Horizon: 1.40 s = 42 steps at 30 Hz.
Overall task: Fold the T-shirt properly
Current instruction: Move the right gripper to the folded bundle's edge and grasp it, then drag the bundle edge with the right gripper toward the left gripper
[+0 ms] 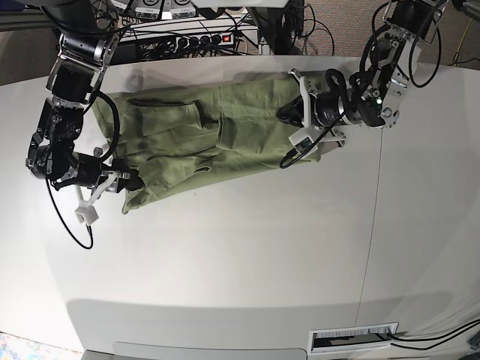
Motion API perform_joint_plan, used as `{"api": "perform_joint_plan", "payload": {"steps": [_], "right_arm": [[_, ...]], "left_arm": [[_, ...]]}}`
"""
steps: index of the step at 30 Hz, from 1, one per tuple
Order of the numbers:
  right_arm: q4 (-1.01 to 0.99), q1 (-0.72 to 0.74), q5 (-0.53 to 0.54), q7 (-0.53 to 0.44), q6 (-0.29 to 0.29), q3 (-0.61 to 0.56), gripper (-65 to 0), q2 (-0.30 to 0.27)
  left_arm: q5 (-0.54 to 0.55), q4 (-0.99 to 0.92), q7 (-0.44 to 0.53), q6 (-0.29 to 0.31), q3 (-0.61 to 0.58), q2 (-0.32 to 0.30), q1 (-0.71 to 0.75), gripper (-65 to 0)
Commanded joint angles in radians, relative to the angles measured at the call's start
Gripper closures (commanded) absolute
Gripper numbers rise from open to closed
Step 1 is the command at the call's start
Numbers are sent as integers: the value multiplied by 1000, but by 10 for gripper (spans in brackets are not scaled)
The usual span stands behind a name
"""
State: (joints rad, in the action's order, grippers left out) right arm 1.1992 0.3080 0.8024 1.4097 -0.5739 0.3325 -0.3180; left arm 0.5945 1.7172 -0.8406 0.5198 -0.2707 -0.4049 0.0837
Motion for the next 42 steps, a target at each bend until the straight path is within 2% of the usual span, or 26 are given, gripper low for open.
{"api": "perform_joint_plan", "payload": {"steps": [1,5,10,12,18,25,33,36,38,42], "right_arm": [[15,27,24,-13,-5,2,-261,-18],[16,27,47,-13,-5,2,-261,-18],[29,27,258,-13,-68,3,-261,-18],[34,27,301,-13,-82,15,-261,-17],[34,23,307,-13,-85,117,-260,-26],[34,2,268,-13,-85,119,-260,-40],[34,3,32,-13,-84,-74,-262,-41],[34,3,0,-13,-84,-146,-296,-45],[34,2,-45,-13,-82,-172,-297,-45],[34,2,-67,-13,-79,-174,-297,-49]], "left_arm": [[7,13,12,5,5,-5,-9,0],[8,13,12,5,5,-5,-9,0],[6,13,11,4,5,-5,-9,0],[6,13,11,4,5,-5,-9,0],[7,13,11,4,5,-5,-8,0],[8,13,11,4,5,-5,-9,0],[7,13,11,4,5,-5,-9,0],[7,13,11,4,5,-5,-9,0],[6,13,11,4,5,-5,-9,0],[7,13,11,4,5,-5,-9,0]]}}
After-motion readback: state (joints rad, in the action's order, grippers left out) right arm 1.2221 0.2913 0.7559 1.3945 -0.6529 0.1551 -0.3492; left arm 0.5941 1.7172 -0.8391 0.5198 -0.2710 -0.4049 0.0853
